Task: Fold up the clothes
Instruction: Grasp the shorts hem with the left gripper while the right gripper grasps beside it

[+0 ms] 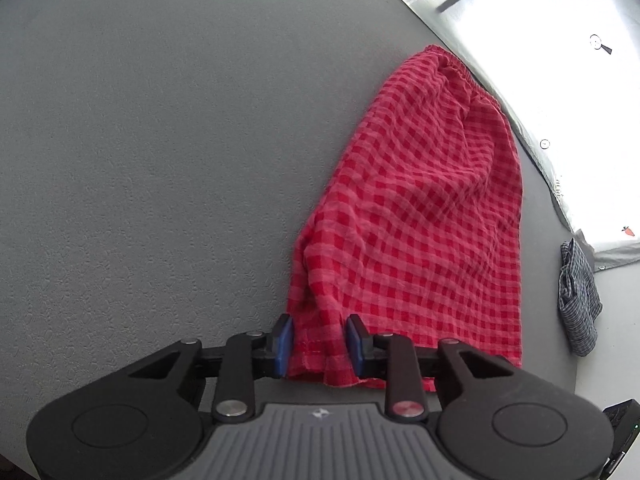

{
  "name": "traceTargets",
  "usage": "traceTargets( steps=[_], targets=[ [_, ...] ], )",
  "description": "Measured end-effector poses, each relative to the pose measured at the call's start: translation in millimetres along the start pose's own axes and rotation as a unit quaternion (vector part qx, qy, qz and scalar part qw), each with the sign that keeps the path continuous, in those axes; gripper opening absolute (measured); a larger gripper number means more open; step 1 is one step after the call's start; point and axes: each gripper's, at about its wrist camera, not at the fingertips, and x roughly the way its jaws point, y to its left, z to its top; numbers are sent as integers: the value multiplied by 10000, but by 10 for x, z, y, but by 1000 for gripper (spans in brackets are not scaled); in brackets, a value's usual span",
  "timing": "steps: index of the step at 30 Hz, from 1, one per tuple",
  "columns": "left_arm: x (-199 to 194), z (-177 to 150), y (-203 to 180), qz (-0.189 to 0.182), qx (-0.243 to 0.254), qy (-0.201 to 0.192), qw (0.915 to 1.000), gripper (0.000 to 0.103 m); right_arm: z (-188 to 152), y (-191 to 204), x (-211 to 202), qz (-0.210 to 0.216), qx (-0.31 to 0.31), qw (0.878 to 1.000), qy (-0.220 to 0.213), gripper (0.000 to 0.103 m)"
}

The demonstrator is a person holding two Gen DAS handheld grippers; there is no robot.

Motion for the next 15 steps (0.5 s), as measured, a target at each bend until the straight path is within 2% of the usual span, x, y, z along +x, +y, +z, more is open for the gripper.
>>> traceTargets(
  steps=[5,7,9,10,11,13,15],
  targets=[
    [29,-63,-170,391,668,-140,9969,36,-11,83,32,-99,-263,9996,12,26],
    [48,-95,-230,514,877,-198,9946,39,-14,72,31,-164,-263,9995,-15,16],
    [59,-133,-264,571,1036,-279,9926,37,-32,37,17,-157,-199,9997,-65,9],
    [68,-134,-251,451,1066,-250,9930,14,-46,12,6,-136,-153,9997,-100,7],
    [89,-120,-206,238,946,-110,9952,7,-65,-6,-6,-88,-88,9998,-130,4],
    [74,-99,-106,122,549,-89,9984,7,-109,-18,-49,-39,-22,9999,-159,4],
    [31,-78,-33,17,383,-90,9992,7,-165,3,-128,28,-52,9998,-190,4]
  ],
)
